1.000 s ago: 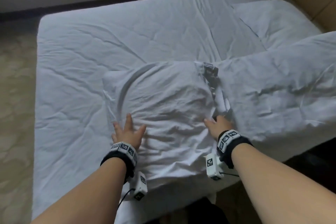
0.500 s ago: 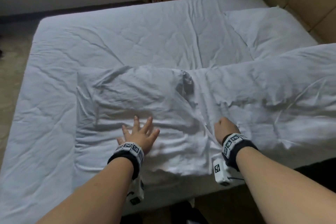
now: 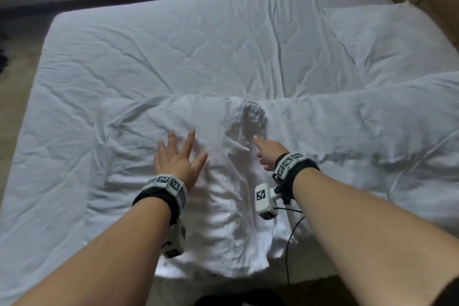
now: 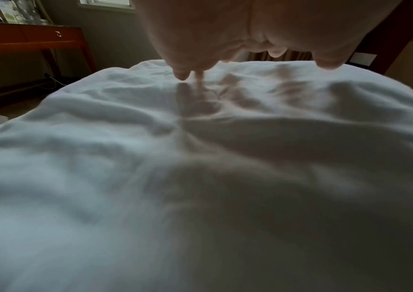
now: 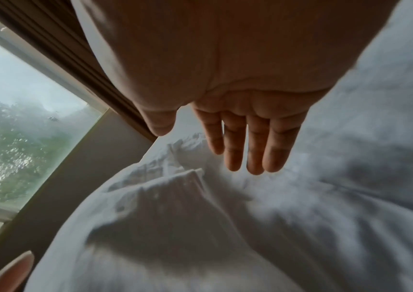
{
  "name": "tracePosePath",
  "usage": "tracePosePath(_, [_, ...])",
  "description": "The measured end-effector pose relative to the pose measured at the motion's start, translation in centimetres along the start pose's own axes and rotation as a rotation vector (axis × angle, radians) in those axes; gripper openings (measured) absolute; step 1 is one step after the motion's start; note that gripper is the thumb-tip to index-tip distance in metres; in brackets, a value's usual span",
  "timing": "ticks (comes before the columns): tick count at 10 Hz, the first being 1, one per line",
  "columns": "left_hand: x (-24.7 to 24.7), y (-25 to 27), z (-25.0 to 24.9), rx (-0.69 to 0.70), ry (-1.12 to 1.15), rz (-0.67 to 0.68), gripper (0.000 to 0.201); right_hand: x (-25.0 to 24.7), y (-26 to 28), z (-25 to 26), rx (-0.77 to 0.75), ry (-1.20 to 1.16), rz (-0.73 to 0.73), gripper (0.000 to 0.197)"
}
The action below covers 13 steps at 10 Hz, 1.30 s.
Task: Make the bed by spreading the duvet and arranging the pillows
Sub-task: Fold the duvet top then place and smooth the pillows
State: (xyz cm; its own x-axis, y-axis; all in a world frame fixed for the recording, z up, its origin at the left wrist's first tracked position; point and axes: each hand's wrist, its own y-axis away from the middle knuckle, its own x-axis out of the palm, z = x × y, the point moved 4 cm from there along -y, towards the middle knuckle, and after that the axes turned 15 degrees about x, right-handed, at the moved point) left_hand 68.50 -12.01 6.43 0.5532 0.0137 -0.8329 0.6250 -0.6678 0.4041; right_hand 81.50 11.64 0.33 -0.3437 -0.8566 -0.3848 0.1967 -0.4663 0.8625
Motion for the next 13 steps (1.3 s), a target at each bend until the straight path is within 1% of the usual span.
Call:
tracePosePath(1, [-1.1, -2.7, 0.5, 0.022, -0.048, 0.014, 0.072, 0.1, 0.0, 2.9, 0.066, -0.242, 0.073, 0.062])
tracePosePath(2, [-1.7, -4.8, 1.5, 0.034, -0.11, 0.075, 0.076, 0.9, -1.0, 5.3, 0.12, -0.339, 0.122, 0.059])
tracePosePath(3, [-1.1, -6.3, 2.4, 0.03, -0.131, 0.143, 0.079, 2.1, -1.8, 7.8, 0.135, -0.41, 0.165, 0.049])
tracePosePath(4, [0.4, -7.3, 2.3, 0.056, -0.124, 0.176, 0.076, 2.9, -5.6, 9.1, 0.136, -0.376, 0.14, 0.085])
tracePosePath(5, [1.4, -8.0, 1.5, 0.072, -0.11, 0.192, 0.072, 1.2, -4.5, 11.3, 0.095, -0.285, 0.053, 0.079])
tracePosePath(6, [1.9, -9.0, 0.9, 0.075, -0.093, 0.187, 0.073, -2.5, -1.3, 13.3, 0.027, -0.087, -0.123, 0.052])
tracePosePath(7, [2.1, -10.0, -0.5, 0.156, -0.099, 0.181, 0.073, -6.2, -2.2, 12.1, -0.001, 0.156, -0.343, 0.041])
tracePosePath(8, [2.6, -10.4, -1.6, 0.166, -0.126, 0.193, 0.073, -6.5, -3.1, 10.3, 0.011, 0.189, -0.406, 0.043])
tracePosePath(9, [2.9, -10.6, -1.9, 0.166, -0.131, 0.19, 0.073, -6.3, -3.3, 9.8, 0.038, 0.173, -0.413, 0.041])
tracePosePath(10, [3.0, -11.0, -2.5, 0.182, -0.123, 0.2, 0.073, -6.8, -2.8, 10.1, 0.042, 0.282, -0.417, 0.036])
tracePosePath(11, [3.0, -11.2, -2.5, 0.165, -0.115, 0.213, 0.073, -6.6, -2.4, 10.0, 0.099, 0.399, -0.39, 0.036])
tracePosePath(12, [3.2, -10.8, -1.8, 0.148, -0.116, 0.219, 0.073, -6.1, -2.9, 8.3, 0.193, 0.273, -0.323, 0.041])
tracePosePath(13, [3.0, -10.4, -1.1, 0.142, -0.122, 0.203, 0.074, -5.3, -2.7, 6.4, 0.244, 0.264, -0.199, 0.041])
